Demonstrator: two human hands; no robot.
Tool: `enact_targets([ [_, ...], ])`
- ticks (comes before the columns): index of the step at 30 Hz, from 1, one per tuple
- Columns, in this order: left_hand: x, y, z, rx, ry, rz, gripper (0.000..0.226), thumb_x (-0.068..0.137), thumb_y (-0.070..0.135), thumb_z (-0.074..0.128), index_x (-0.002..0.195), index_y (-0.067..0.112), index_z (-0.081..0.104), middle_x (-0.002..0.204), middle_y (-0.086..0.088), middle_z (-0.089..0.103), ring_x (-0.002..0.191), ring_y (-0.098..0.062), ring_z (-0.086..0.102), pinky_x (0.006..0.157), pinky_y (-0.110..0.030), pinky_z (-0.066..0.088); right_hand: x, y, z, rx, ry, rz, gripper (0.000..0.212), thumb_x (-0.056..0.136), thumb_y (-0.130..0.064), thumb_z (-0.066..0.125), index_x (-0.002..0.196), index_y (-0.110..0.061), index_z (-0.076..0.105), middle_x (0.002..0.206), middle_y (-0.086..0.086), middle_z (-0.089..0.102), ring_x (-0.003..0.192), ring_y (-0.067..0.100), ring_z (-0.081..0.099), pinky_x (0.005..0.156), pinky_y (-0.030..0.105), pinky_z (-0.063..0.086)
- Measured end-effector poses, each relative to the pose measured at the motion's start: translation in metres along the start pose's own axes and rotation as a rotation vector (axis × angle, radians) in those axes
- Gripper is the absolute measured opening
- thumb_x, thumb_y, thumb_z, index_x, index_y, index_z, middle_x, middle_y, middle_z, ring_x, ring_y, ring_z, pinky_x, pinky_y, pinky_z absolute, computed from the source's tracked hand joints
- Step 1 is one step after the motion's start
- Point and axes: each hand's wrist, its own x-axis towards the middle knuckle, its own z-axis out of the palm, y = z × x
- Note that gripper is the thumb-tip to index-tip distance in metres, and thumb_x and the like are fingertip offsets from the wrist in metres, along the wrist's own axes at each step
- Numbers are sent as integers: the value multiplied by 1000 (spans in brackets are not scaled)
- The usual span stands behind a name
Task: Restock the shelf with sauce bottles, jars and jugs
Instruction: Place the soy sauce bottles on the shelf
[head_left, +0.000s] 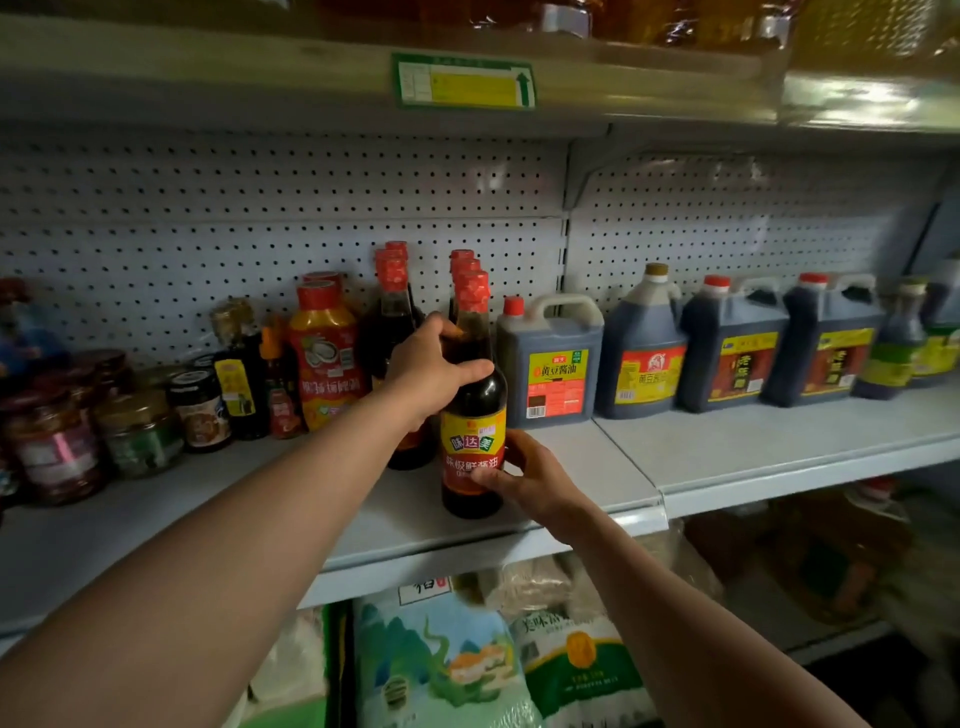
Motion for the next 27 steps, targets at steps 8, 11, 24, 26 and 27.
enact_targets([
  [8, 1, -10, -1, 66, 32, 99, 54, 80, 40, 78, 123, 24, 51, 117, 1, 61, 106, -22, 60, 85, -38, 54, -3, -8, 4, -54, -13, 66, 75, 77, -40, 82, 140, -17, 48, 130, 2, 64, 121, 17, 61, 107, 43, 49],
  [11, -2, -11, -6, 95, 25, 159, 53, 82, 41, 75, 127, 24, 52, 124, 1, 61, 113, -21, 58, 82, -30, 46, -4, -13, 4, -82, -25, 78, 76, 77, -41, 82, 141, -17, 48, 131, 1, 64, 122, 16, 61, 107, 44, 49],
  [24, 14, 36, -27, 111, 15, 375, 56, 87, 25, 72, 139, 29, 51, 146, 0, 49, 137, -18, 42, 99, -25, 31, 10, -10, -11, -288, -101, 0, 68, 83, -41, 79, 138, -18, 46, 130, -2, 62, 118, 14, 60, 103, 39, 52],
  [26, 13, 39, -26, 170, 34, 371, 53, 87, 24, 72, 136, 27, 53, 144, -1, 51, 135, -18, 44, 97, -25, 31, 13, -8, -13, -309, -109, -33, 66, 84, -40, 79, 137, -16, 46, 127, -2, 62, 115, 14, 61, 99, 33, 52],
  [27, 12, 42, -25, 199, 47, 365, 51, 87, 24, 72, 135, 27, 53, 142, -1, 52, 131, -17, 46, 95, -25, 32, 14, -7, -15, -321, -105, -57, 65, 85, -39, 79, 136, -14, 46, 125, -2, 62, 113, 15, 61, 96, 30, 52],
])
